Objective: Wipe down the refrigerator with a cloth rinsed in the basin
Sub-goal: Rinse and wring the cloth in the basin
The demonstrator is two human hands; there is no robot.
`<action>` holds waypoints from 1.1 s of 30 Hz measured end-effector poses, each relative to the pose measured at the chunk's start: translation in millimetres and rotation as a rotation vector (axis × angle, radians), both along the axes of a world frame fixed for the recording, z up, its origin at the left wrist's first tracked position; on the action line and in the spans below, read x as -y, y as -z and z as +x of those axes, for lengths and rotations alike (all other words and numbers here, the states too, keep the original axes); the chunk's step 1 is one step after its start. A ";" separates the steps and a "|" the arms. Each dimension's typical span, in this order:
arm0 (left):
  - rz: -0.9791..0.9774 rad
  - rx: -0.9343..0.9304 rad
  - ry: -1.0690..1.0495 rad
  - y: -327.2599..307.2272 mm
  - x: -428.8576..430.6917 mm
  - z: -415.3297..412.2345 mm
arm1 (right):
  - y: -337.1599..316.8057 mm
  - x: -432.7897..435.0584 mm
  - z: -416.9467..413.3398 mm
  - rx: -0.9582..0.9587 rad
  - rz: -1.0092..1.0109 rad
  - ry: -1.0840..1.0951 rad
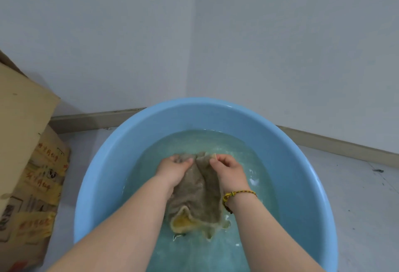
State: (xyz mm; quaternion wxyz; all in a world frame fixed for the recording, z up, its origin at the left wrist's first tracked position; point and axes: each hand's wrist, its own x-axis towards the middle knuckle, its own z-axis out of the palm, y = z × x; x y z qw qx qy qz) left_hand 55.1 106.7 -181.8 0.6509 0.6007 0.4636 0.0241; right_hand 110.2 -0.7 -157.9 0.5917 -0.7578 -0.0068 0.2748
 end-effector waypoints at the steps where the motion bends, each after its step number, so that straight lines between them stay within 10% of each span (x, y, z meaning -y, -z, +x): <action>1: -0.081 0.029 -0.014 -1.2 1.3 0.1 | -1.0 -0.8 1.8 -0.006 -0.004 -0.019; 10: -0.212 0.144 -0.152 -17.2 -0.3 -3.5 | -17.3 9.6 4.0 -0.221 -0.011 0.175; 18: 0.070 0.164 -0.226 -53.6 27.0 2.6 | -47.1 -2.3 -48.3 0.309 0.012 0.013; 33: -0.341 0.348 -0.339 -79.9 60.8 -14.0 | -55.5 8.3 -45.6 0.531 -0.176 -0.097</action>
